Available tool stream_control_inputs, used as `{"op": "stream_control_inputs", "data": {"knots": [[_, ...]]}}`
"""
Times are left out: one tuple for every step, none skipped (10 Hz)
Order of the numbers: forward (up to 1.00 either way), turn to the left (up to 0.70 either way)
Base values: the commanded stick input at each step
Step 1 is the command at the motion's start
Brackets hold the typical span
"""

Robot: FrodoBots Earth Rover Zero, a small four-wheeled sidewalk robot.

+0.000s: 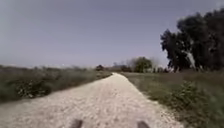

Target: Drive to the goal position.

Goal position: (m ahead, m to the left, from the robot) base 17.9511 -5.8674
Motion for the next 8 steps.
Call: {"op": "stream_control_inputs", "data": {"knots": [[0.7,0.03],[0.7,0.0],[0.7,0.0],[0.7,0.0],[0.7,0.0],[0.7,0.0],[0.7,0.0],[0.7,0.0]]}}
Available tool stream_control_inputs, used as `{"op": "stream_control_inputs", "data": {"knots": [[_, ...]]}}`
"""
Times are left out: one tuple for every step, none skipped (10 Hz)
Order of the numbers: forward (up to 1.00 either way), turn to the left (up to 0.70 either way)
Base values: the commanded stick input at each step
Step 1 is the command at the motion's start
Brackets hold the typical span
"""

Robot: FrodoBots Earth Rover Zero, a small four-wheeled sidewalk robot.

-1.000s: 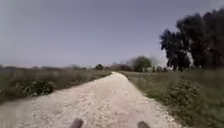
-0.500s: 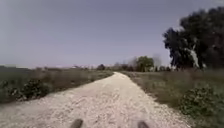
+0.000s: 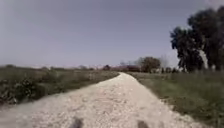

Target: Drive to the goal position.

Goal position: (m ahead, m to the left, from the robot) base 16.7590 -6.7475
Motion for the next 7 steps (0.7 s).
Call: {"op": "stream_control_inputs", "data": {"knots": [[0.7,0.0],[0.7,0.0],[0.7,0.0],[0.7,0.0],[0.7,0.0],[0.7,0.0],[0.7,0.0]]}}
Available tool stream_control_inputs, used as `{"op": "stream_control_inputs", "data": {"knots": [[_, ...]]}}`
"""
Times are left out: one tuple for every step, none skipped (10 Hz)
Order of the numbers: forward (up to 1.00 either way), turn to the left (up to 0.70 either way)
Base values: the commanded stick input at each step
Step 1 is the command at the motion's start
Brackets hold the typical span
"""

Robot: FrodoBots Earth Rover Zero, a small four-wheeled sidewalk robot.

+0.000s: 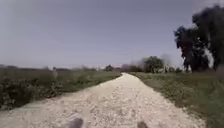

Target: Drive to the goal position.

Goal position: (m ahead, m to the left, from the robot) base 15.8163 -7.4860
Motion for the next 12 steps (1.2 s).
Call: {"op": "stream_control_inputs", "data": {"knots": [[0.7,0.0],[0.7,0.0],[0.7,0.0],[0.7,0.0],[0.7,0.0],[0.7,-0.1],[0.7,-0.22],[0.7,-0.35],[0.7,-0.35],[0.7,-0.01],[0.7,0.0],[0.7,0.0]]}}
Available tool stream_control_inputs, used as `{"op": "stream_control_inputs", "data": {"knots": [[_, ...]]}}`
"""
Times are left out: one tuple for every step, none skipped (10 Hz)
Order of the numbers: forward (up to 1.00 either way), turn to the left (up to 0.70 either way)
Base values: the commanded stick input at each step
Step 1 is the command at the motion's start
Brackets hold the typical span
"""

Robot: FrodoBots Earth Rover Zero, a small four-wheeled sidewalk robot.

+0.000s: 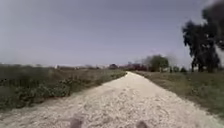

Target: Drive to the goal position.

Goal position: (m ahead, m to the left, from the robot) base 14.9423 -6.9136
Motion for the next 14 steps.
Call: {"op": "stream_control_inputs", "data": {"knots": [[0.7,0.0],[0.7,0.0],[0.7,0.0],[0.7,0.0],[0.7,0.0],[0.7,0.0],[0.7,0.0],[0.7,-0.06],[0.7,-0.14],[0.7,-0.23],[0.7,-0.19],[0.7,0.0],[0.7,0.0],[0.7,0.0]]}}
